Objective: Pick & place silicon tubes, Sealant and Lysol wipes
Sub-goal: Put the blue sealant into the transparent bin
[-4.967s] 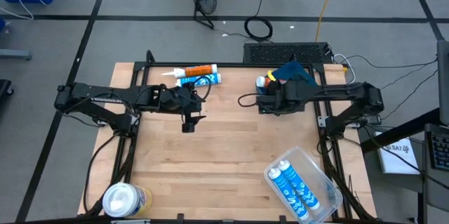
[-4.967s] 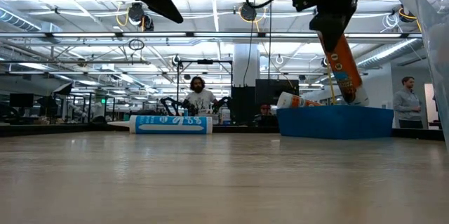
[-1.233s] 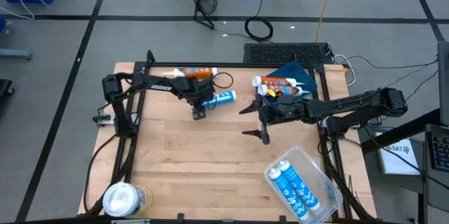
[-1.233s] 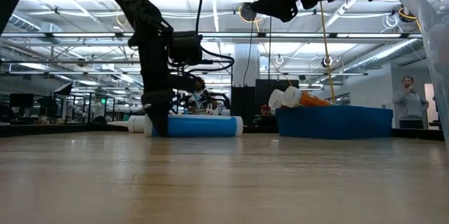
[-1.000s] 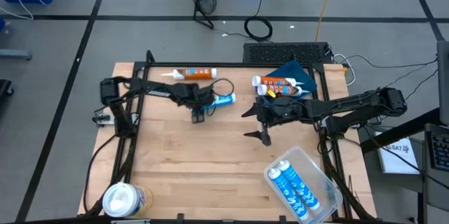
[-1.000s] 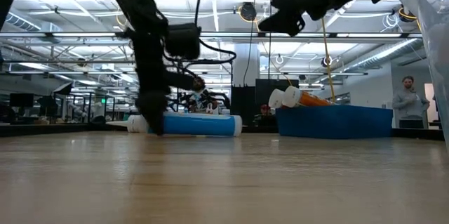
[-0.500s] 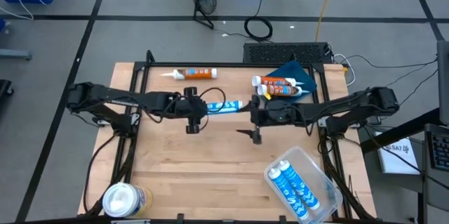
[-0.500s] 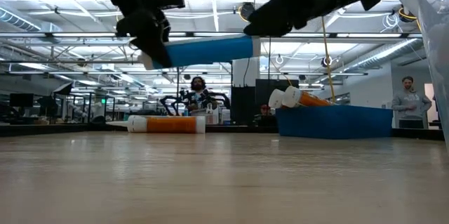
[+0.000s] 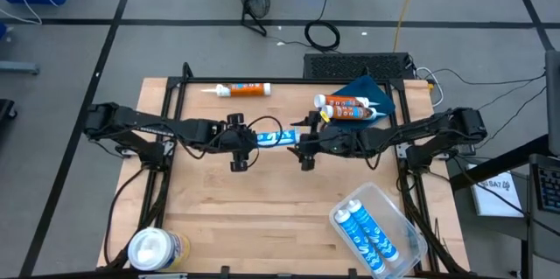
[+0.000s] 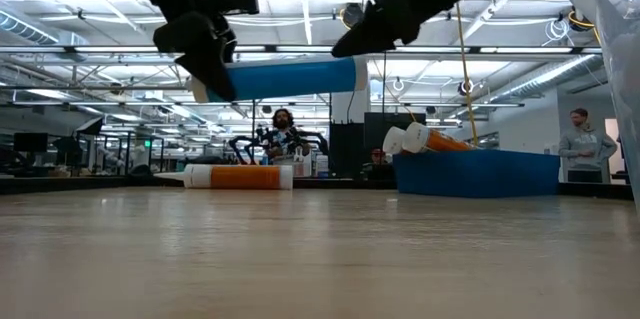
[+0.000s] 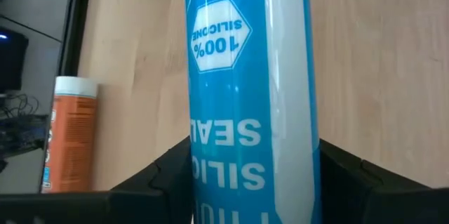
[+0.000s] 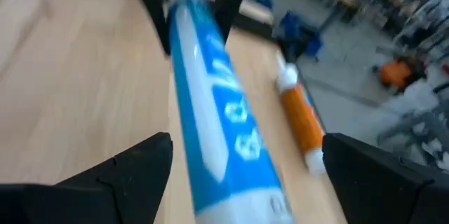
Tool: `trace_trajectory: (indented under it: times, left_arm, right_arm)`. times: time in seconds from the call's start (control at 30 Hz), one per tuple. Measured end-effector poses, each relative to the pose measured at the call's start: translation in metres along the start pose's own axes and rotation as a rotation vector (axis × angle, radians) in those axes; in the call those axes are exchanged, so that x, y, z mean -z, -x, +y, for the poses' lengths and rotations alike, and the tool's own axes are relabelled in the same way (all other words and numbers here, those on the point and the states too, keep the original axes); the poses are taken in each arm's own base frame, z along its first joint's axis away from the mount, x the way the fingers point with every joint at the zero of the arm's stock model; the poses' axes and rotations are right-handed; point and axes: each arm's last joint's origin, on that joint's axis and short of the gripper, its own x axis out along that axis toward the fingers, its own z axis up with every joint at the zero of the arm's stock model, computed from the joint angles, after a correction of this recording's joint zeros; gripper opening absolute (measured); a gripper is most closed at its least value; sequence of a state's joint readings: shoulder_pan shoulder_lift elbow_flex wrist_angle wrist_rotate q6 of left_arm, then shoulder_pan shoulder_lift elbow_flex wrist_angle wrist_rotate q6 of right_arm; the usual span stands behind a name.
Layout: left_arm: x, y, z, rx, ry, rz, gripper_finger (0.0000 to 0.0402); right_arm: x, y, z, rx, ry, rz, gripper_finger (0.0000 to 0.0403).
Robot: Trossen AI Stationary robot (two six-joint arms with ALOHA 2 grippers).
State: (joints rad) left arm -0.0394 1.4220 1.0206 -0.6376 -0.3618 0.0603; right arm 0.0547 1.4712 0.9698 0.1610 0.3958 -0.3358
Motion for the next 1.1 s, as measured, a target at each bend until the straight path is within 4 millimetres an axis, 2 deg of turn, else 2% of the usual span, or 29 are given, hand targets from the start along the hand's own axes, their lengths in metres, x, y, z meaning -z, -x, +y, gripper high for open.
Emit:
trace_trajectory:
  times: [0.17,0.27,0.4,0.57,0.8,0.93,1.1]
  left_arm:
    - [0.000,0.000,0.000,-0.003,0.003,-0.004,0.0219]
    - [-0.001,0.000,0.000,-0.004,0.005,-0.009,0.0219]
    - [-0.001,0.001,0.000,-0.004,0.003,-0.014,0.0219]
    - [-0.002,0.001,-0.001,0.002,-0.007,-0.017,0.0219]
    - [-0.002,0.003,-0.007,0.013,-0.029,-0.029,0.0218]
    - [-0.003,0.004,-0.007,0.017,-0.029,-0.035,0.0218]
    - [-0.005,0.004,-0.008,0.034,-0.014,-0.052,0.0218]
  right_arm:
    - [-0.024,-0.001,-0.008,-0.039,0.053,0.103,0.0345]
    - [-0.034,-0.009,-0.008,-0.062,0.087,0.159,0.0345]
    - [-0.034,-0.028,0.001,-0.100,0.147,0.255,0.0345]
    - [-0.023,-0.052,0.015,-0.129,0.227,0.340,0.0345]
    - [-0.013,-0.065,0.021,-0.100,0.262,0.394,0.0341]
    - [-0.013,-0.065,0.021,-0.100,0.251,0.394,0.0302]
    - [-0.014,-0.064,0.021,-0.095,0.236,0.393,0.0199]
